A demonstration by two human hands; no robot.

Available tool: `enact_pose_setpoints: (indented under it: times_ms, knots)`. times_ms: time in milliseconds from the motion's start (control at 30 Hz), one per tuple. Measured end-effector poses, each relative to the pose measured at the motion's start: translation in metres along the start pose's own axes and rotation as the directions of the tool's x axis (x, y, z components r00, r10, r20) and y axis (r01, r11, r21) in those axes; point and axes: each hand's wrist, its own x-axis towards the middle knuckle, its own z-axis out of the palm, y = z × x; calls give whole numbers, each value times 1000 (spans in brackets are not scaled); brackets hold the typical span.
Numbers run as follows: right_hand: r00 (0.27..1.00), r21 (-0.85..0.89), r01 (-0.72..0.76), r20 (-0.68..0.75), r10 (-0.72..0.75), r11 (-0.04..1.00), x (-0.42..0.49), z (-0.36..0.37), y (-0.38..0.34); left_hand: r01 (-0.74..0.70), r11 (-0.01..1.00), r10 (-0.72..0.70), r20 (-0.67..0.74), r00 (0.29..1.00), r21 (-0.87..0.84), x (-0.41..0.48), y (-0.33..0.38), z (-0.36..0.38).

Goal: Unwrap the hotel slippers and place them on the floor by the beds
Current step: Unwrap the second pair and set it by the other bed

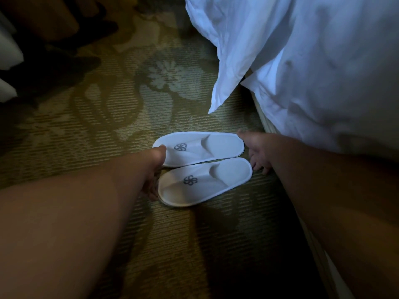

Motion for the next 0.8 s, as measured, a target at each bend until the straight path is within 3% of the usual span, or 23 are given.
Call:
enact_pose_setpoints:
  times_ms: [333,800]
  knots:
    - [999,64,19,33,-21,998,-3,0,2,10,1000,-10,-9,1000,-24,-2,0,-4]
    - [1000,12,-11,12,11,1000,-3,1,2,-37,996,36,-6,999,-84,-5,-2,-5]
